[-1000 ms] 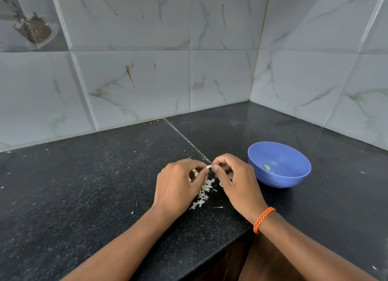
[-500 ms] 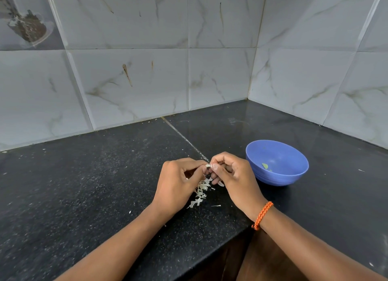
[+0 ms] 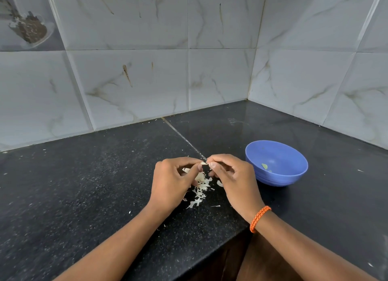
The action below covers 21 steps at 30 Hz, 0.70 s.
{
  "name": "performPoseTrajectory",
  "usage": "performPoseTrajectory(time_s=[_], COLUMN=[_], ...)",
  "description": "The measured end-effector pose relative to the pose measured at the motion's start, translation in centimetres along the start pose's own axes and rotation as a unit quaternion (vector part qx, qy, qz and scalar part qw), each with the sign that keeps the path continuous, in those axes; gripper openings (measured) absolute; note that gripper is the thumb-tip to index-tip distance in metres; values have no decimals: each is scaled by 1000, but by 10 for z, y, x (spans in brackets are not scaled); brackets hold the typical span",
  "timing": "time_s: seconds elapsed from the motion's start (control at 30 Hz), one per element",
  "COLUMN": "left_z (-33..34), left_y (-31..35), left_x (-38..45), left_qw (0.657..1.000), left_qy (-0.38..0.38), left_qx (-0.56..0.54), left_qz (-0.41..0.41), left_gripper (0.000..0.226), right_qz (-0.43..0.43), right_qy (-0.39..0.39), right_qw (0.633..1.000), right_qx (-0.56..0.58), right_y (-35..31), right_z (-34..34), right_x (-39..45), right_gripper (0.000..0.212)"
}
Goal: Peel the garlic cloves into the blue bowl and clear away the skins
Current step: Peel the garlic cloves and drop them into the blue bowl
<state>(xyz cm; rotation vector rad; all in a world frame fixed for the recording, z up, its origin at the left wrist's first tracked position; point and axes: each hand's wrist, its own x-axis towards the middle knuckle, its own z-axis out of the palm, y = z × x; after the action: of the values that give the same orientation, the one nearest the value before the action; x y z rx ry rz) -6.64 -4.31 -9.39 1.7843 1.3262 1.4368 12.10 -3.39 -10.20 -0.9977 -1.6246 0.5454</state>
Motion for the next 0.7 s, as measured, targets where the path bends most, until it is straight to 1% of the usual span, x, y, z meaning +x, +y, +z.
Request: performPoseTrajectory(time_s=[0.1,0.2,0.33,0.57,0.7], left_z=[0,0,2,4,3], left_y=[2,4,5,4,3], left_x=[0,-2,-4,-4,-4], left_qw=[1000,1000,1000,999,999], left_qy=[8,-9,-12,17,17], left_qx=[17,21,23,37,37], left_qz=[1,6,-8,0,12], left_gripper=[10,10,7,4,2], right_qz=[-50,-78,-77,-102,-113], right_qy=[-34,-20,32,49,49], right_qw=[996,993,993,989,987], right_qx=[-63,-90,-88,-99,-104], right_y=[-1,-4,-4,-2,-4], right_z=[1,1,0,3,4], right_x=[1,1,2,1,-1], right_gripper=[36,41,31,24,21])
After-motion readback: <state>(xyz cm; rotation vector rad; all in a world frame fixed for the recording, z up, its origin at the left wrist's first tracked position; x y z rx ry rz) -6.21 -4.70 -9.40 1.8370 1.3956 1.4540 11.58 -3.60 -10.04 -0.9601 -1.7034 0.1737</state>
